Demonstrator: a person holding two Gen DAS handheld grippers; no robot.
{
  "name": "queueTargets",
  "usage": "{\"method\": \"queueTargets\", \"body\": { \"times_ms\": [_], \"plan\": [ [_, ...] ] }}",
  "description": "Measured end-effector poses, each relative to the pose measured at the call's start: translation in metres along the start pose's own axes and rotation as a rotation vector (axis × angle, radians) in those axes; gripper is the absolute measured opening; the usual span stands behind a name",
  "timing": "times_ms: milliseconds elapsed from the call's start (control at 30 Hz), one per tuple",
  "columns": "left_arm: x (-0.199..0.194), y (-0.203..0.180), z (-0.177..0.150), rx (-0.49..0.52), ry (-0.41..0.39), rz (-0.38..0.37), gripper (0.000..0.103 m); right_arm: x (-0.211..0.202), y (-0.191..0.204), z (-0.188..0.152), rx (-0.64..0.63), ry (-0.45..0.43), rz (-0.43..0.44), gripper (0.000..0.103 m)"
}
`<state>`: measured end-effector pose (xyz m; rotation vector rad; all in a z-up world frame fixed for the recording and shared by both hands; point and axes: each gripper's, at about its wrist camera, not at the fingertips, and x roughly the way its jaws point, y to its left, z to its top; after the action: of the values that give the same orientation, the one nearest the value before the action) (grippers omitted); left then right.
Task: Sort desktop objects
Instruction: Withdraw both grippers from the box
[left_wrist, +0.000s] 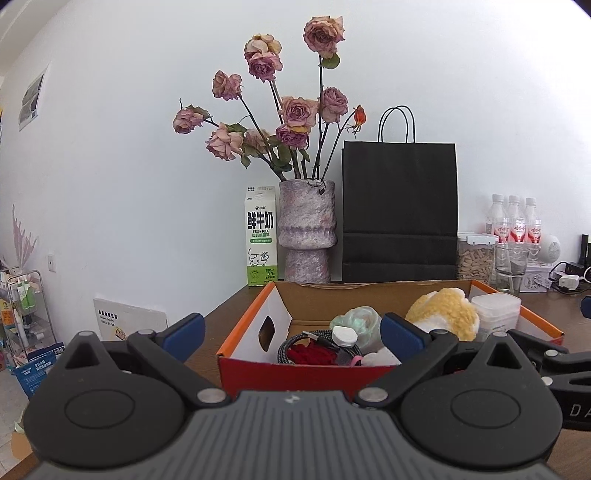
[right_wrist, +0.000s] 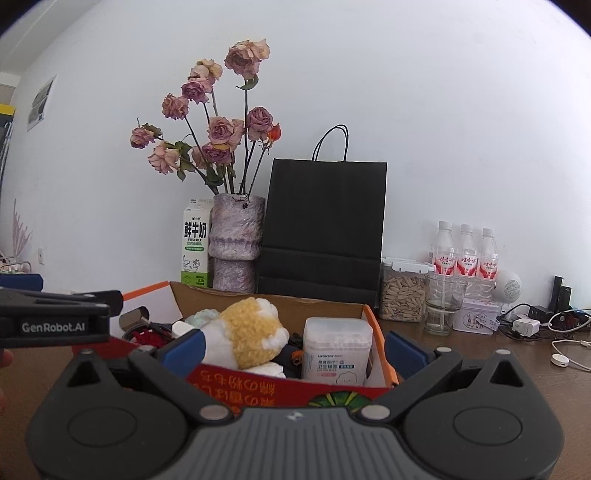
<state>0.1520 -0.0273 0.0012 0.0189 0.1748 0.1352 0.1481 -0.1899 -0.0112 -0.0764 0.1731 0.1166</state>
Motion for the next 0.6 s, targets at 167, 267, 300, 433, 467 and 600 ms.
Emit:
{"method": "queueTargets", "body": {
  "times_ms": [167,267,300,433,467,600],
  "plan": [
    [-0.039,0.012,-0.001,-0.013,0.081,-0.061,0.103,-0.043,0.004,-0.001,0.031,0.08,0.02,0.103],
    [-0.061,0.019,0.0,-0.018,0.135,-0.085,0.103,-0.072,0.008,0.001,0.057,0.116,0.041,0.103],
    [-0.068,0.022,0.001,-0.027,0.143,-0.093,0.103,-0.08,0.009,0.002,0.058,0.123,0.048,0.103],
    [-0.092,0.03,-0.004,-0.058,0.197,-0.103,0.103,-0.11,0.016,0.004,0.045,0.14,0.034,0.103],
    [-0.097,0.031,-0.007,-0.062,0.214,-0.095,0.103,-0.116,0.016,0.004,0.052,0.15,0.029,0.103],
    [-0.114,0.029,-0.015,-0.05,0.26,-0.067,0.103,-0.132,0.015,0.004,0.081,0.188,0.024,0.103]
  ]
}}
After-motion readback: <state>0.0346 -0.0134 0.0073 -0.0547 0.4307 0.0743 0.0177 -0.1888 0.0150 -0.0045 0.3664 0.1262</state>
